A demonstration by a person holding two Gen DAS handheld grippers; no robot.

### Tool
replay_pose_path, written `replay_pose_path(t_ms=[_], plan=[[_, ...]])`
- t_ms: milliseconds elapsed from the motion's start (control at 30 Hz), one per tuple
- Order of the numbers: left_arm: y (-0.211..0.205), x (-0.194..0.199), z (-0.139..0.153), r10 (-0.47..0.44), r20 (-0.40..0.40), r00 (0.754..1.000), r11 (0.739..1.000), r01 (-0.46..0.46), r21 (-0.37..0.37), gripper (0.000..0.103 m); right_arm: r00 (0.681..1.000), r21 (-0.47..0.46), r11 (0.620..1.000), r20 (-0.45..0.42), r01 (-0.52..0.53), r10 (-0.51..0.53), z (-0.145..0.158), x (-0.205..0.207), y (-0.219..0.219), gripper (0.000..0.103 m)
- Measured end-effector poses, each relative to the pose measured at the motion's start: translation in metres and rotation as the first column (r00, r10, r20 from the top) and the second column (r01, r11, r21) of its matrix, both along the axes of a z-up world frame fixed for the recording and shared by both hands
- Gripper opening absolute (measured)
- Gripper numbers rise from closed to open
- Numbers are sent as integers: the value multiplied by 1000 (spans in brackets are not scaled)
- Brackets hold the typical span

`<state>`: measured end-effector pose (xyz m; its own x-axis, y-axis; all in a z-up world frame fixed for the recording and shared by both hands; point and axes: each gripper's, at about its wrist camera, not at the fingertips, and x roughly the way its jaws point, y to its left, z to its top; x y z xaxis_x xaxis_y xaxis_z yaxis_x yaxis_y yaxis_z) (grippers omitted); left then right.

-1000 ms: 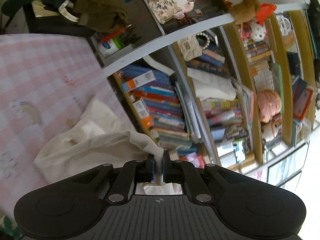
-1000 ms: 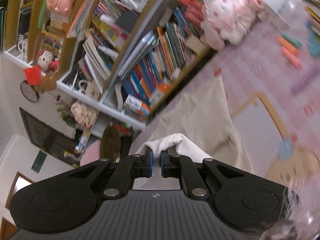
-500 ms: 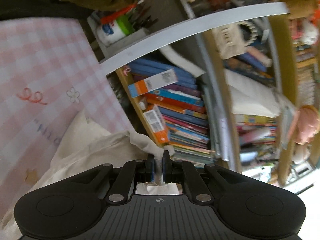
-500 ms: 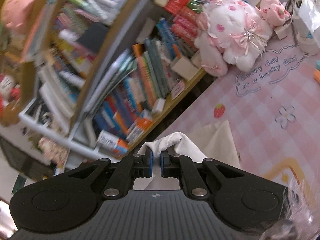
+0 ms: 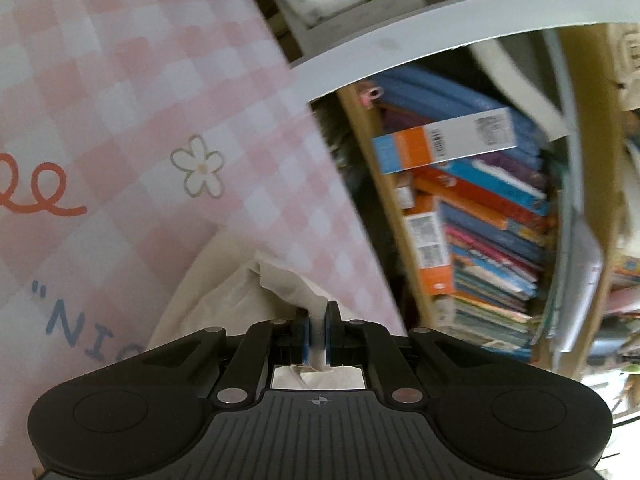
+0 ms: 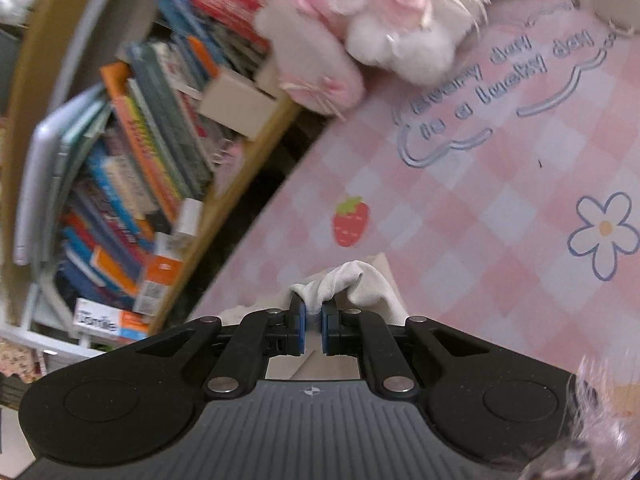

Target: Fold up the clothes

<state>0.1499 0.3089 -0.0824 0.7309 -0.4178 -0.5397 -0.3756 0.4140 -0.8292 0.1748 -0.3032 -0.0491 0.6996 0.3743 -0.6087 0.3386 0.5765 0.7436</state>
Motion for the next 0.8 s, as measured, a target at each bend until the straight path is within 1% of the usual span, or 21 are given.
replay_pose_path(t_ms=[67,133,167,200,233,267,300,367,433,500,533,567,600,633,667,700,767,800], plan=[[1,4,-9,2,-42,999,1000,-3,-18,6,999,-1,1000,-36,9,-9,-11,5,-1,8],[2,7,-16,12,-81,997,999,-15,-39,10,999,22,999,-47,24,-23,-18,6,-4,8],[3,6,-13,17,-75,997,999,-20,-41,13,998,37,999,-47,31,-29,-19,6,-5,10],[4,5,-11,22,-70,997,999,-25,-43,22,999,44,998,-44,34,-32,-18,6,-7,12],[3,4,-8,26,-63,998,999,-28,-38,31,999,41,999,-35,34,-32,-15,7,-8,16],[-3,-2,-1,18,-47,999,1000,-18,11,35,999,34,999,-26,33,-32,-12,7,-10,22],[-10,-7,7,10,-31,999,998,-8,61,39,999,18,999,-14,31,-31,-7,7,-11,25],[-23,-18,22,-9,-1,1000,987,9,159,40,999,-15,999,29,29,-29,5,7,-14,33],[-36,-28,36,-30,27,999,966,22,257,43,997,-53,998,76,26,-22,19,6,-16,38],[-49,-39,51,-55,53,997,935,33,352,43,995,-148,989,104,2,14,35,4,-10,40],[-55,-44,59,-68,65,996,916,36,399,43,992,-212,977,118,-17,42,44,3,-5,44],[-62,-49,66,-82,77,994,895,39,444,43,986,-314,948,132,-53,99,51,-1,7,47],[-68,-55,74,-96,87,992,872,41,489,44,978,-405,910,139,-85,154,55,-5,19,50],[-77,-60,80,-113,94,989,846,46,531,44,967,-488,865,142,-116,210,57,-12,33,58],[-95,-65,77,-145,84,986,820,72,568,44,954,-561,815,140,-144,265,58,-18,47,63],[-114,-70,75,-177,73,982,791,98,603,44,939,-612,772,138,-170,316,56,-26,59,64],[-151,-79,70,-237,45,970,728,147,670,46,913,-683,700,123,-207,390,50,-41,83,73],[-170,-84,68,-266,30,964,693,170,700,46,903,-711,667,109,-221,415,49,-49,96,73]])
